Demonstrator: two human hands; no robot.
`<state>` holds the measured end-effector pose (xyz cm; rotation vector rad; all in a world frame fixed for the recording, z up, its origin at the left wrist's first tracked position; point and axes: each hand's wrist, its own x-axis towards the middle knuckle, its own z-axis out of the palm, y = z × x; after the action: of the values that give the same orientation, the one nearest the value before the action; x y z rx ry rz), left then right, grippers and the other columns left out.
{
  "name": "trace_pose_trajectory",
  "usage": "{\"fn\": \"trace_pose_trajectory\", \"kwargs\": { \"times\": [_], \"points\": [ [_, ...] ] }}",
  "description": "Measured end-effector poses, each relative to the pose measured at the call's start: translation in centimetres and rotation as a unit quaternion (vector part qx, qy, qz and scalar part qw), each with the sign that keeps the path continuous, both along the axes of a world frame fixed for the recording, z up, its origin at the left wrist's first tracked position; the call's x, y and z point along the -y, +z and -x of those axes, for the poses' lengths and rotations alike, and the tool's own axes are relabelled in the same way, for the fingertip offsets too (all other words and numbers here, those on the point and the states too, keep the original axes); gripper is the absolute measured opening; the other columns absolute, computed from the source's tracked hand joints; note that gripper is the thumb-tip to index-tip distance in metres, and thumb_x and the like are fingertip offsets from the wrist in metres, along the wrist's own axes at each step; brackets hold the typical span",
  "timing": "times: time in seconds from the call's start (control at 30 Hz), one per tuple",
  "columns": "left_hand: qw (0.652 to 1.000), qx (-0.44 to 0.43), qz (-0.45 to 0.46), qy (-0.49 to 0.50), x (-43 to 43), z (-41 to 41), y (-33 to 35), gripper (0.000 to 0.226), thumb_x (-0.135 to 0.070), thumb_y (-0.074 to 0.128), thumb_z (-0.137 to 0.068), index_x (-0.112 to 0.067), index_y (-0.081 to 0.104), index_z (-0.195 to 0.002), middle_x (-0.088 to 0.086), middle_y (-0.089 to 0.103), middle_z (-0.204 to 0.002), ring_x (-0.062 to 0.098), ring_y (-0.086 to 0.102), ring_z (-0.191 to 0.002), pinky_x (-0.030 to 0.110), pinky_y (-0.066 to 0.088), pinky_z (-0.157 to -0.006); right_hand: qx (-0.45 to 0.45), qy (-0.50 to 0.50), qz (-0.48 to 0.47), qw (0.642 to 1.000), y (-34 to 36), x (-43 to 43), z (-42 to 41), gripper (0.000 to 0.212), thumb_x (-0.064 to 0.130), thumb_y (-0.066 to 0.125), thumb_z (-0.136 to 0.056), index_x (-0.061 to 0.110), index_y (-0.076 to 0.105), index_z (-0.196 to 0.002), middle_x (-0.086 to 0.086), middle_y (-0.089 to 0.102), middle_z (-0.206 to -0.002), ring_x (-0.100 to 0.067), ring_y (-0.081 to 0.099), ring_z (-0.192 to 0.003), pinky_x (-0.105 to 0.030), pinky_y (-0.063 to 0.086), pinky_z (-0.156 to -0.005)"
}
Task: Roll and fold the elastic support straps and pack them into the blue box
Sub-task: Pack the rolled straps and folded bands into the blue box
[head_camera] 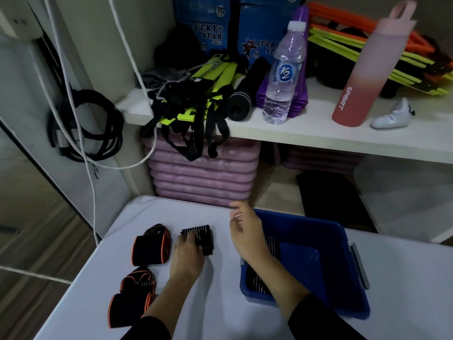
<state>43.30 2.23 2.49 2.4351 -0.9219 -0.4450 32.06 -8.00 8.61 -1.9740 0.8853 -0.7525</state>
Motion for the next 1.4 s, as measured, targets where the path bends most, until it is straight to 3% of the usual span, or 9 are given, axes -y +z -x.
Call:
{"fn": "trace_pose_trajectory", "kwargs": {
  "times": [0.13,0.23,0.5,0.8,0.9,1.03,1.13,1.2,1.4],
  "points": [
    [0.999,-0.041,-0.027,-0.001,-0.3,-2.3,-2.1,0.057,-0.015,0.045,-0.092,-0.017,0.023,-0.145,0.021,0.043,-0.128,0.039,0.048,-0.114,0.043,0.041,-0.097,-0.249,0.067,-0.173,0.951,-4.1,-0.4,-5.1,0.046,0.026,0.044,-0.095,0.015,0.032,-0.138,-0.014,0.047,-0.131,-0.030,0.051,-0.117,-0.037,0.044,-0.097],
    [0.998,-0.060,-0.023,-0.005,-0.4,-3.7,-3.3,0.061,-0.017,0.044,-0.092,-0.022,0.017,-0.147,0.018,0.042,-0.131,0.036,0.048,-0.116,0.041,0.041,-0.097,-0.310,0.040,-0.235,0.921,-7.2,-0.1,-6.8,0.057,0.041,0.040,-0.091,0.016,0.028,-0.140,-0.014,0.046,-0.136,-0.031,0.050,-0.120,-0.044,0.043,-0.102],
    [0.997,-0.069,0.041,-0.011,0.0,-5.0,-4.5,0.064,0.000,0.048,-0.084,-0.014,0.028,-0.143,0.016,0.056,-0.112,0.029,0.056,-0.099,0.024,0.037,-0.073,-0.258,-0.015,-0.301,0.918,-11.0,0.2,-9.4,0.051,0.046,0.046,-0.090,0.011,0.044,-0.126,-0.010,0.057,-0.122,-0.026,0.058,-0.108,-0.041,0.051,-0.093],
    [0.990,-0.086,0.111,0.015,-0.6,-4.4,-4.6,0.062,0.010,0.047,-0.081,-0.006,0.035,-0.139,0.022,0.057,-0.111,0.031,0.056,-0.096,0.027,0.039,-0.074,-0.171,-0.026,-0.400,0.900,-11.6,0.5,-9.8,0.036,0.048,0.060,-0.083,0.015,0.064,-0.097,-0.006,0.070,-0.100,-0.021,0.065,-0.093,-0.033,0.053,-0.079],
    [0.989,-0.090,0.113,0.014,-0.9,-4.0,-4.4,0.061,0.005,0.048,-0.084,-0.008,0.031,-0.141,0.021,0.055,-0.118,0.031,0.056,-0.102,0.026,0.038,-0.076,-0.160,-0.011,-0.383,0.910,-11.0,0.6,-9.5,0.029,0.043,0.061,-0.085,0.017,0.064,-0.098,-0.003,0.069,-0.098,-0.017,0.064,-0.088,-0.027,0.052,-0.067],
    [0.995,-0.032,0.092,-0.019,-1.2,-3.4,-3.2,0.064,-0.019,0.048,-0.091,-0.021,0.018,-0.147,0.010,0.053,-0.122,0.028,0.057,-0.104,0.033,0.046,-0.077,-0.128,-0.027,-0.307,0.943,-8.4,0.8,-8.4,0.028,0.039,0.066,-0.081,0.018,0.054,-0.095,-0.002,0.065,-0.098,-0.021,0.063,-0.093,-0.040,0.054,-0.086],
    [0.992,0.004,0.123,-0.032,-1.0,-2.4,-1.2,0.064,-0.026,0.047,-0.093,-0.026,0.014,-0.147,0.000,0.051,-0.121,0.022,0.059,-0.101,0.033,0.048,-0.074,-0.062,-0.029,-0.241,0.968,-3.9,1.6,-5.9,0.027,0.028,0.067,-0.085,0.014,0.050,-0.102,0.000,0.062,-0.094,-0.019,0.061,-0.091,-0.028,0.052,-0.077],
    [0.988,-0.003,0.149,-0.048,-0.5,-1.5,0.1,0.058,-0.027,0.045,-0.094,-0.029,0.018,-0.146,-0.004,0.049,-0.122,0.018,0.059,-0.098,0.029,0.047,-0.076,-0.018,-0.037,-0.211,0.977,-0.7,2.4,-3.6,0.028,0.026,0.068,-0.085,0.015,0.051,-0.104,0.006,0.059,-0.091,-0.012,0.060,-0.086,-0.017,0.047,-0.068],
    [0.966,-0.053,0.201,-0.155,2.2,2.4,2.7,0.041,-0.023,0.046,-0.095,-0.028,0.040,-0.136,-0.006,0.046,-0.124,-0.003,0.057,-0.081,0.023,0.046,-0.085,0.056,-0.111,-0.240,0.963,3.8,5.4,4.4,0.026,0.032,0.067,-0.084,0.021,0.051,-0.101,-0.002,0.064,-0.099,-0.011,0.063,-0.083,-0.025,0.049,-0.063]
  ]
}}
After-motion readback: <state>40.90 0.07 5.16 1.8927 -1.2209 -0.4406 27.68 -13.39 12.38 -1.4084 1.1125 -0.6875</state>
